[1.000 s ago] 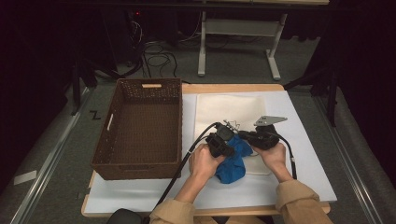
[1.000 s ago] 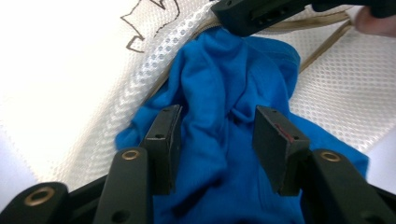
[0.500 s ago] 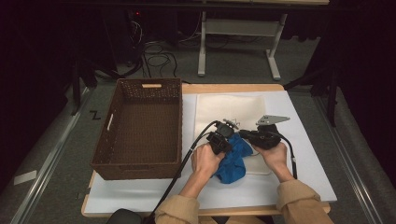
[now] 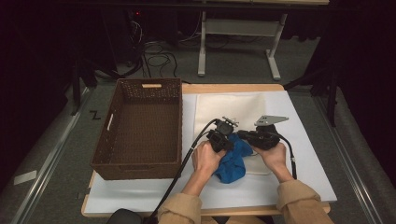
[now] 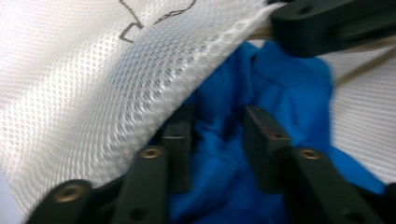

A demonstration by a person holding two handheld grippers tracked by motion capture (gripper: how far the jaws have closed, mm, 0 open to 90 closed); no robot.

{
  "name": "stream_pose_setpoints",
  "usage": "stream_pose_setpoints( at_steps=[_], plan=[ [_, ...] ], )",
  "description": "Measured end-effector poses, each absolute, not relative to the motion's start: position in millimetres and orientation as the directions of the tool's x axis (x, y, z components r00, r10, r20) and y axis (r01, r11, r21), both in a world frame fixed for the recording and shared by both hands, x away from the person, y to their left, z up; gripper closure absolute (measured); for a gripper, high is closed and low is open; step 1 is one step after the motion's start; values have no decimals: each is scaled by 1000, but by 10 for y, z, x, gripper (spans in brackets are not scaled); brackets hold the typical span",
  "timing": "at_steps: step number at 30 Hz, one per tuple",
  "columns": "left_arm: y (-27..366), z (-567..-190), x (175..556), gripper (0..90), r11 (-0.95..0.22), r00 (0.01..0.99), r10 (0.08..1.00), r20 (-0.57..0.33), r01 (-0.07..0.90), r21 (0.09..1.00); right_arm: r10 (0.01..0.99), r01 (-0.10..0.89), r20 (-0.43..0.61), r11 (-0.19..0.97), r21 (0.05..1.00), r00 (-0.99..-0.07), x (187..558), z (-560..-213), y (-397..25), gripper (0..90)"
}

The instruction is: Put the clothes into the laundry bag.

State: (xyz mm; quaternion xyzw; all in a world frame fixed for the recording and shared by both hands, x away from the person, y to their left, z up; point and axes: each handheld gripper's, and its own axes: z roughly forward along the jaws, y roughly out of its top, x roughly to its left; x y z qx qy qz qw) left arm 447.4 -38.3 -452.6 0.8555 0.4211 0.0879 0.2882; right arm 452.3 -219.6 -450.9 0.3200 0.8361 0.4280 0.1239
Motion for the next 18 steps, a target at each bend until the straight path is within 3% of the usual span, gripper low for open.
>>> stream_pose_setpoints(
  at_steps=[8, 18],
  plan=[
    [-220, -4399, 4142, 399, -536, 692, 718, -70, 615, 578, 648, 434, 69, 423, 795, -759, 4531, -4517, -2209, 879],
    [-319, -4638, 4096, 340, -600, 715, 699, -9, 593, 537, 645, 439, 73, 427, 791, -760, 4549, -4542, -2206, 878]
  ],
)
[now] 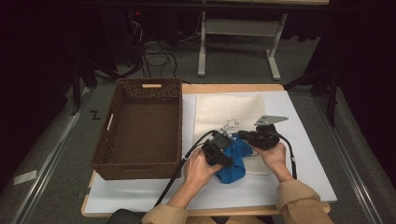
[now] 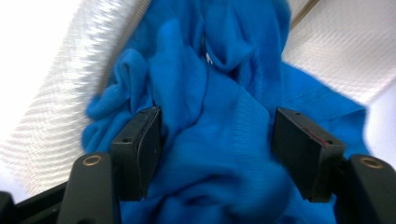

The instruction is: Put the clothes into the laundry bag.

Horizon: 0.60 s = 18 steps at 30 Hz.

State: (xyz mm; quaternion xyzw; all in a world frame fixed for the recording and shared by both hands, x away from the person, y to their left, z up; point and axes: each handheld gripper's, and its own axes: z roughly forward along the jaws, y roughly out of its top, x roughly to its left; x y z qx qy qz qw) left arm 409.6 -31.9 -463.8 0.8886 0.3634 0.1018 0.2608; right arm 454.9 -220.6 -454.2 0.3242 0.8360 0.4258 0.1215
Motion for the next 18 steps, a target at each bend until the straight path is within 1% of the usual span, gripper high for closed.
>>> stream_pose_setpoints(
  at_steps=[2, 3, 4, 5, 7, 9, 13, 17, 18],
  plan=[
    [-381, -4691, 4092, 377, -628, 717, 696, 41, 580, 520, 643, 438, 76, 425, 792, -762, 4550, -4544, -2204, 878],
    [-411, -4715, 4089, 431, -642, 717, 693, 72, 569, 514, 644, 442, 78, 426, 789, -761, 4549, -4543, -2205, 878],
    [-431, -4739, 4096, 505, -655, 719, 688, 96, 559, 509, 643, 441, 78, 427, 789, -762, 4552, -4544, -2208, 879],
    [-434, -4747, 4108, 569, -654, 719, 689, 90, 563, 506, 645, 443, 81, 423, 791, -760, 4554, -4544, -2211, 878],
    [-429, -4739, 4125, 668, -646, 714, 695, 84, 569, 508, 646, 442, 79, 422, 792, -759, 4555, -4542, -2220, 878],
    [-411, -4726, 4144, 735, -641, 713, 697, 73, 575, 509, 647, 442, 80, 421, 792, -759, 4554, -4542, -2219, 878],
    [-380, -4666, 4181, 768, -625, 710, 702, 51, 580, 522, 646, 448, 89, 417, 791, -758, 4551, -4533, -2217, 879],
    [-317, -4525, 4272, 773, -546, 687, 726, -28, 601, 584, 648, 440, 90, 403, 802, -756, 4543, -4500, -2230, 879],
    [-323, -4508, 4283, 774, -535, 682, 731, -34, 604, 591, 647, 437, 90, 399, 806, -757, 4541, -4492, -2233, 879]
  ],
)
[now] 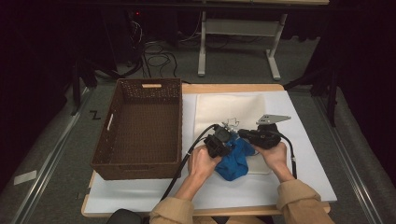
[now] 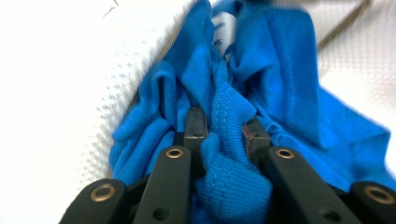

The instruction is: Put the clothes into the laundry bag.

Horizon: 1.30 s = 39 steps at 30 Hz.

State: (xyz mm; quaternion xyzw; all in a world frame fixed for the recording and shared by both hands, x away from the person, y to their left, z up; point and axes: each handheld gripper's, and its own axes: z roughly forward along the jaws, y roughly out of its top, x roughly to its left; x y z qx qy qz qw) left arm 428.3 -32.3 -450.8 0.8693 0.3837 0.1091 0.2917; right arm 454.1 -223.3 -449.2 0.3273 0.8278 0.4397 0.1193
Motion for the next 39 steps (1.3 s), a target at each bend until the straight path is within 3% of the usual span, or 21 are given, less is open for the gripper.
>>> stream_pose_setpoints(
  at_steps=[10, 18, 25, 28, 34, 39],
  plan=[
    [-439, -4642, 4422, 755, -521, 628, 777, 52, 594, 613, 633, 418, 78, 408, 811, -770, 4508, -4447, -2204, 879],
    [-428, -4612, 4370, 576, -546, 649, 758, 71, 571, 613, 638, 430, 81, 415, 802, -766, 4524, -4474, -2203, 877],
    [-271, -4413, 4204, 485, -544, 652, 755, 72, 562, 623, 642, 429, 76, 415, 802, -763, 4527, -4478, -2209, 878],
    [-155, -4373, 4182, 451, -521, 648, 761, 23, 590, 617, 643, 432, 79, 413, 802, -761, 4540, -4486, -2220, 878],
    [-42, -4466, 4103, 438, -500, 639, 769, -31, 631, 593, 644, 435, 75, 421, 796, -761, 4537, -4496, -2207, 878],
    [-125, -4569, 4099, 492, -536, 641, 767, 8, 634, 557, 647, 441, 79, 422, 792, -759, 4539, -4501, -2210, 878]
  ],
)
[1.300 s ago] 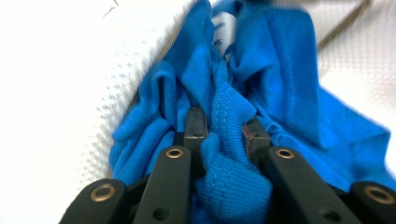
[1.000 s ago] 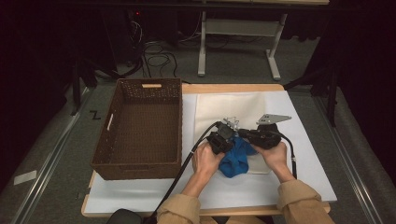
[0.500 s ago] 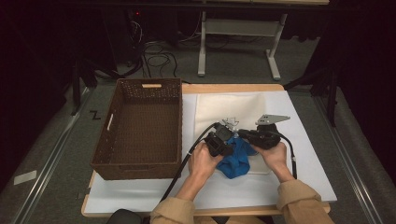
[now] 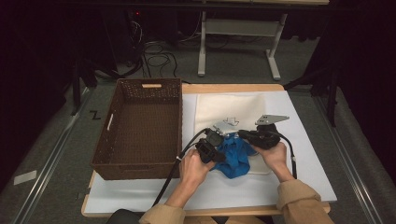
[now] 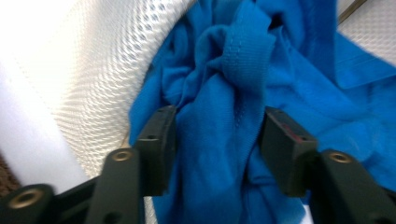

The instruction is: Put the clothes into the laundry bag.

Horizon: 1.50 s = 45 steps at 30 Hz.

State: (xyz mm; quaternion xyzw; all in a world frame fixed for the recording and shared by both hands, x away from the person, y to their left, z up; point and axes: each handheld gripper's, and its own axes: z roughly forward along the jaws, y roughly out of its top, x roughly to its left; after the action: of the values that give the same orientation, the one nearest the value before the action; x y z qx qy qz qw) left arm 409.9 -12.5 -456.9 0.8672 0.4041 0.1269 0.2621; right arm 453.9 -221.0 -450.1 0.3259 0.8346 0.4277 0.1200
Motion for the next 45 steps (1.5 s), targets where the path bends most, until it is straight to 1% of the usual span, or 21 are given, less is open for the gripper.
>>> stream_pose_setpoints(
  at_steps=[6, 8, 11, 15, 21, 24, 29, 32, 35, 37, 38, 39, 42, 45],
  plan=[
    [-265, -4671, 4101, 745, -558, 663, 748, 19, 615, 557, 639, 442, 79, 431, 787, -765, 4545, -4512, -2196, 878],
    [-291, -4661, 4113, 794, -559, 664, 747, 20, 612, 560, 640, 445, 80, 435, 783, -764, 4554, -4518, -2202, 878],
    [-295, -4619, 4137, 821, -524, 657, 753, -16, 616, 588, 643, 449, 86, 427, 785, -761, 4561, -4512, -2223, 878],
    [-328, -4548, 4176, 831, -492, 650, 759, -37, 610, 621, 638, 440, 83, 426, 790, -766, 4547, -4490, -2210, 879],
    [-421, -4493, 4273, 831, -464, 640, 768, -38, 594, 657, 630, 429, 80, 426, 797, -773, 4528, -4446, -2195, 879],
    [-472, -4548, 4319, 829, -479, 629, 777, 4, 587, 653, 627, 426, 79, 425, 799, -775, 4519, -4434, -2190, 879],
    [-454, -4670, 4491, 812, -452, 577, 816, 3, 636, 625, 621, 431, 78, 443, 786, -780, 4518, -4458, -2155, 879],
    [-442, -4687, 4504, 748, -458, 581, 814, 1, 642, 614, 621, 431, 79, 441, 787, -780, 4530, -4469, -2163, 879],
    [-439, -4644, 4427, 647, -496, 609, 793, 27, 619, 610, 626, 438, 83, 439, 784, -775, 4538, -4476, -2181, 879],
    [-433, -4626, 4403, 585, -501, 614, 789, 29, 615, 610, 627, 440, 85, 437, 785, -774, 4540, -4477, -2185, 878],
    [-397, -4569, 4327, 541, -518, 629, 777, 38, 603, 606, 627, 439, 83, 438, 784, -774, 4540, -4478, -2187, 879],
    [-381, -4554, 4306, 523, -521, 631, 775, 41, 601, 606, 626, 435, 79, 439, 786, -775, 4542, -4478, -2188, 879],
    [-288, -4495, 4219, 504, -516, 635, 771, 43, 583, 628, 629, 437, 79, 438, 786, -773, 4540, -4476, -2187, 878],
    [-224, -4459, 4169, 543, -509, 632, 773, 57, 564, 651, 631, 439, 79, 439, 784, -772, 4536, -4478, -2182, 878]
  ],
)
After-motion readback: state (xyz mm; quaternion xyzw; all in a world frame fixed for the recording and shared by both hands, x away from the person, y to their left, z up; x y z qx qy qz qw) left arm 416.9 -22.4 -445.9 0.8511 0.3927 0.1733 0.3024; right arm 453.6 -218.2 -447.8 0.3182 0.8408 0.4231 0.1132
